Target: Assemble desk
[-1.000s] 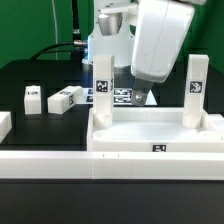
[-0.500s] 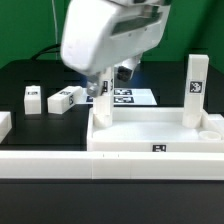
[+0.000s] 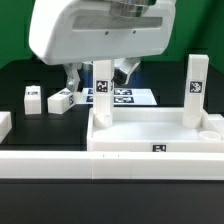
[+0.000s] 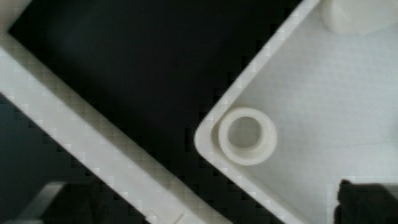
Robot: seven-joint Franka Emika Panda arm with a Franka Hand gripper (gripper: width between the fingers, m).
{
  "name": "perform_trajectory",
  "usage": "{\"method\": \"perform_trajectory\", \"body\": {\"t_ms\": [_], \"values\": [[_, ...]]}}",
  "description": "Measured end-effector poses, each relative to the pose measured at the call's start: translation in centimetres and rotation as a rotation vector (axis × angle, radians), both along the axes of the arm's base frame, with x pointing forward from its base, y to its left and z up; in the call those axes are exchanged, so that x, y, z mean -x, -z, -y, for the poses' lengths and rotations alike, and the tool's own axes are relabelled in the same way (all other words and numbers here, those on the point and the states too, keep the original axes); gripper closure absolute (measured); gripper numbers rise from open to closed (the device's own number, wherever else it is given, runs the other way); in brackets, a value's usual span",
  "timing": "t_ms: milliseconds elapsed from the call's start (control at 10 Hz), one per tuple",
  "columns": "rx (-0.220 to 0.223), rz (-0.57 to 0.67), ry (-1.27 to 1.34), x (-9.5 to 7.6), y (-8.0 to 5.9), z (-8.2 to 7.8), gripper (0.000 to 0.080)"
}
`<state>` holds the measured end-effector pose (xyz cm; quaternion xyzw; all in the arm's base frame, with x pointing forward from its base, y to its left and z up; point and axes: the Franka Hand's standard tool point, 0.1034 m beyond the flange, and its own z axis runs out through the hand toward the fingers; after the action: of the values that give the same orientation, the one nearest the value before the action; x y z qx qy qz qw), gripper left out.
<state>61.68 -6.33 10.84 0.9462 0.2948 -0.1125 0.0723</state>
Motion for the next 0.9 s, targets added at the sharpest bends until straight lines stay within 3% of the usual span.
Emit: {"method": "perform_trajectory", "body": {"t_ms": [100,300,400,500,900], "values": [[-0.051,-0.019,0.188,1.2,-0.2,1.3,0.0151],[-0.081,0.001,0.395,2.7,0.2,5.4,0.0151],[-0.082,0.024,0.480,3.9,0.7,6.6,0.0151],[-0.069,0.028,0.534,4.8,1.0,6.7,0.0151],[-0.073,0.025,0.541,4.8,1.1,6.9,0.0151]]}}
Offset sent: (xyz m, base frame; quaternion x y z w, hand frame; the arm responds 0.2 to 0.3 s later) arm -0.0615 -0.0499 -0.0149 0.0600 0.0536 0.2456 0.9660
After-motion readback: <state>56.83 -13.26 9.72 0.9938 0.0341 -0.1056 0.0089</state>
